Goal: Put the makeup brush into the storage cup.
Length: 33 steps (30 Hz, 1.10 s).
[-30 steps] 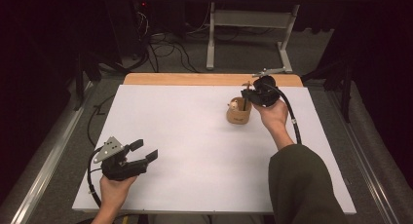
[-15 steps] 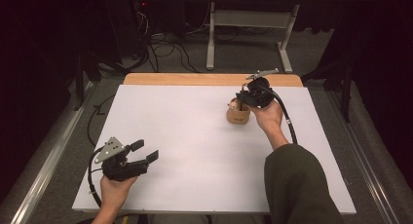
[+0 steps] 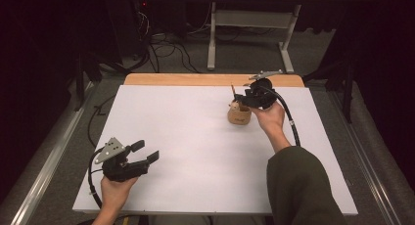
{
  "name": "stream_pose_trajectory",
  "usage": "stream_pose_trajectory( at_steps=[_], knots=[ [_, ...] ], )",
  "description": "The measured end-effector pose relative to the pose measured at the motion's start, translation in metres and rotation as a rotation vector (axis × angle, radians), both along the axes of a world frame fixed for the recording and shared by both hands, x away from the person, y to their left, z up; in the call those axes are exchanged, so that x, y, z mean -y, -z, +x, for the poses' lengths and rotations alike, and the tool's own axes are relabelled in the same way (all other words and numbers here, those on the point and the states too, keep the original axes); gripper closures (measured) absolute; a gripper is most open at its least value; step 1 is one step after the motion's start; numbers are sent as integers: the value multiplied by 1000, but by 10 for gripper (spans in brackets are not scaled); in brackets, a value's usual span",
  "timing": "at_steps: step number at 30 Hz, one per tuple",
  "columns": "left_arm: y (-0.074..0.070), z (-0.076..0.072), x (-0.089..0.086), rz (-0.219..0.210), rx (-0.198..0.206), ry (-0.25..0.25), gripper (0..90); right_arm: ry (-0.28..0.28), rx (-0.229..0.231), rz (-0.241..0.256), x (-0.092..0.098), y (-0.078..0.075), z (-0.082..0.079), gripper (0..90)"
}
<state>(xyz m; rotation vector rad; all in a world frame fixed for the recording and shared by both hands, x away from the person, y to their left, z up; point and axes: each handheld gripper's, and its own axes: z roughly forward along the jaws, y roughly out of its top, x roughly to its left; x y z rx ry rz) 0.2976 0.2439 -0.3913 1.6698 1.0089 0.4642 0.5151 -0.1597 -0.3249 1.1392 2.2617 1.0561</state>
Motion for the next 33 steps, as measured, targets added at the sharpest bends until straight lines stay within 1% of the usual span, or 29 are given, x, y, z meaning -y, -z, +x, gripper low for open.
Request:
stream_pose_trajectory(
  at_steps=[3, 5, 10, 15, 21, 22, 25, 33],
  knots=[
    [0, 0, 1, 5, -1, 3, 289, 4, 9, 6, 1, -1, -2, 535],
    [1, 0, 1, 4, -3, 2, 289, 8, 15, 20, 3, -2, -4, 511],
    [1, 0, 0, -2, -4, 0, 289, 4, 22, 21, 4, -4, -8, 482],
    [1, 1, 0, 3, -4, 3, 289, 5, 35, 42, 8, -10, -11, 447],
    [1, 0, 0, -4, -5, -1, 289, 8, 55, 31, 11, -12, -16, 407],
    [1, 1, 1, 0, -5, 3, 289, 9, 54, 34, 11, -13, -17, 402],
    [1, 1, 2, 4, -8, 5, 289, 3, 62, 21, 13, -14, -19, 385],
    [1, 1, -1, -8, -8, -4, 288, -1, 74, 26, 17, -18, -25, 367]
  ],
)
